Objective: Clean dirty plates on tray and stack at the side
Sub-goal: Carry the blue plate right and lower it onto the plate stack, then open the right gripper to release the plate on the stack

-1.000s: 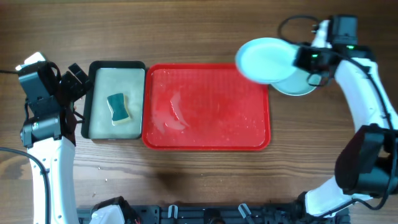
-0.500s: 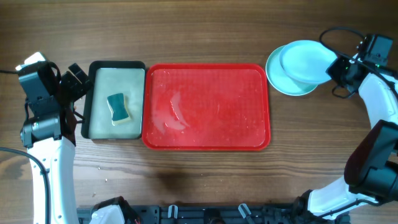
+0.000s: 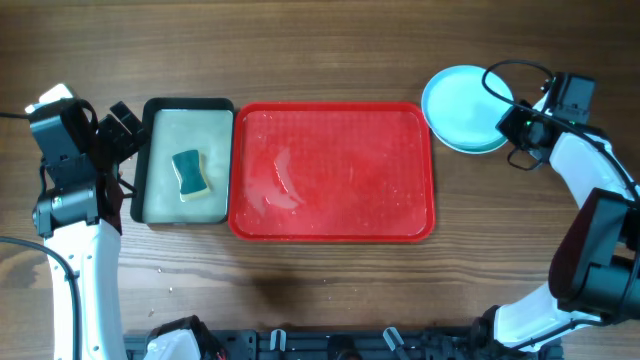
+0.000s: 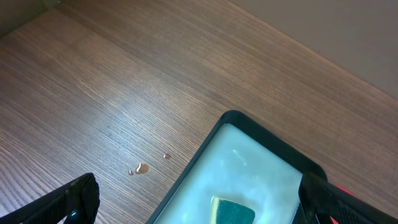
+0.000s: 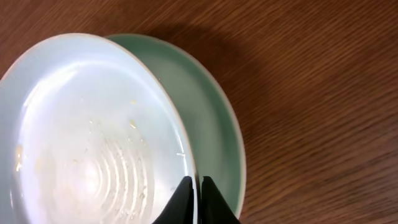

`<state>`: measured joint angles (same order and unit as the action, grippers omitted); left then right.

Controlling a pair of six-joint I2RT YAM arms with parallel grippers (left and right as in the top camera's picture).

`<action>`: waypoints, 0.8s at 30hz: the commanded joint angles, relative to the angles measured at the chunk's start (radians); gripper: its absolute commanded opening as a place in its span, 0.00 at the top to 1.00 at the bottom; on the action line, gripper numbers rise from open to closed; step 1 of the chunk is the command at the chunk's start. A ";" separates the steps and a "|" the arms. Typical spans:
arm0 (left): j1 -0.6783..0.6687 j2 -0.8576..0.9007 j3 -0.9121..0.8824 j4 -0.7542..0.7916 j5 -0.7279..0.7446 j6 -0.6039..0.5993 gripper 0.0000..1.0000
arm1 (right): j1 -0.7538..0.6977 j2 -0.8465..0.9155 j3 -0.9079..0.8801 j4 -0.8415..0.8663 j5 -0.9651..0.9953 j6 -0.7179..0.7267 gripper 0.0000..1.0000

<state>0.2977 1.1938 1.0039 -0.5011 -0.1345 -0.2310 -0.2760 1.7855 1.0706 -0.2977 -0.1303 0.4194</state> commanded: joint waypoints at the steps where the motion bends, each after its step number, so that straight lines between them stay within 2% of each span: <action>1: 0.006 0.000 0.016 0.002 -0.013 -0.013 0.00 | 0.004 0.008 -0.005 -0.003 0.023 -0.002 0.77; 3: 0.006 0.000 0.016 0.002 -0.013 -0.013 0.00 | 0.004 0.008 -0.005 -0.002 0.027 -0.029 0.75; 5: 0.006 0.000 0.016 0.002 -0.013 -0.013 0.00 | 0.004 0.008 -0.005 -0.003 0.058 -0.028 0.66; 8: 0.006 0.000 0.016 0.002 -0.013 -0.013 0.00 | 0.004 0.008 -0.005 -0.010 0.028 -0.061 0.41; 10: 0.006 0.000 0.016 0.002 -0.013 -0.013 0.00 | 0.006 0.008 -0.005 -0.010 -0.130 -0.211 0.26; 12: 0.006 0.000 0.016 0.002 -0.013 -0.013 0.00 | 0.033 0.008 -0.005 -0.014 -0.148 -0.321 0.16; 15: 0.006 0.000 0.016 0.002 -0.013 -0.013 0.00 | 0.120 0.008 -0.005 -0.008 -0.105 -0.457 0.09; 17: 0.006 0.000 0.016 0.002 -0.013 -0.013 0.00 | 0.156 0.008 -0.005 -0.001 -0.083 -0.470 0.01; 24: 0.006 0.000 0.016 0.002 -0.013 -0.013 0.00 | 0.188 0.008 -0.005 -0.001 -0.084 -0.468 0.00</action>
<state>0.2977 1.1938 1.0039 -0.5011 -0.1345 -0.2310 -0.0879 1.7855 1.0702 -0.2989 -0.2268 -0.0292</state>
